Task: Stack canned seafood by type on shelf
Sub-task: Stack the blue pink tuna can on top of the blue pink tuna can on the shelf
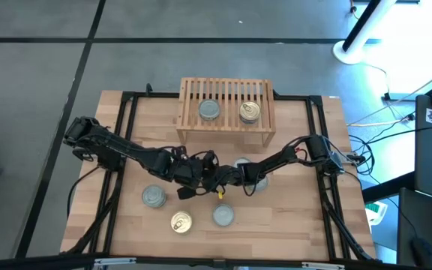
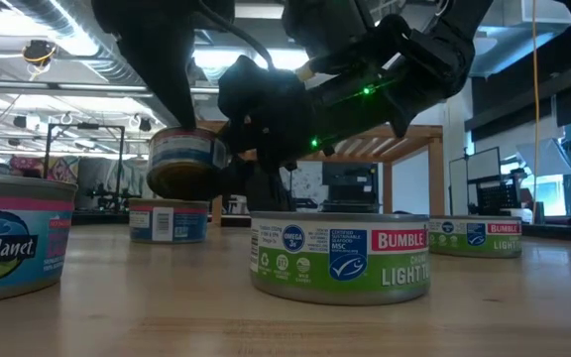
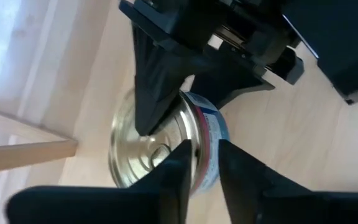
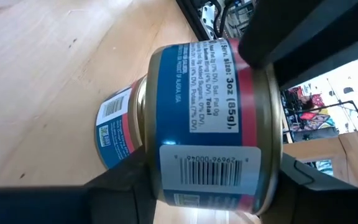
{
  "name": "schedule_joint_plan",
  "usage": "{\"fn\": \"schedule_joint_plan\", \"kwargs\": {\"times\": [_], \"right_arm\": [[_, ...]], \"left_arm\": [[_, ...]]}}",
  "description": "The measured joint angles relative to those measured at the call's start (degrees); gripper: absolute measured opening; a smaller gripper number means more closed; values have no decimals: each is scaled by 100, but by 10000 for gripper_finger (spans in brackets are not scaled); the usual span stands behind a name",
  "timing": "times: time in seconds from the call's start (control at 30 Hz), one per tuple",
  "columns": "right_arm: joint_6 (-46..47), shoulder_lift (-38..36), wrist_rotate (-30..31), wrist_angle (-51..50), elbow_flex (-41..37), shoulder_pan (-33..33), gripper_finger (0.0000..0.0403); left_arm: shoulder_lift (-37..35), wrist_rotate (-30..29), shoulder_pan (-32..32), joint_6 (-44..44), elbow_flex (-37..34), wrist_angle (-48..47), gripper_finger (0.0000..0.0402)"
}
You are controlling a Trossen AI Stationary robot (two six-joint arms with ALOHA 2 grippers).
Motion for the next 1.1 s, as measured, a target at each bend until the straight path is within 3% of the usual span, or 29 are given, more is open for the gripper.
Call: {"fn": "schedule_joint_plan", "kwargs": {"times": [0.17,0.4,0.57,0.83,1.1], "right_arm": [[-4,0,3,-25,1,11,196],[36,-70,158,-165,2,27,192],[37,-311,235,-177,-4,92,200],[24,-818,237,-324,-2,170,192],[181,-1589,289,-1255,-2,168,192]], "left_arm": [[-81,476,2,118,0,-176,112],[-543,545,-32,-383,0,-1210,117],[-1012,294,-158,-618,-8,-1673,117],[-1465,-80,-211,-526,-52,-1651,117],[-1550,-195,-210,-521,-52,-1655,117]]}}
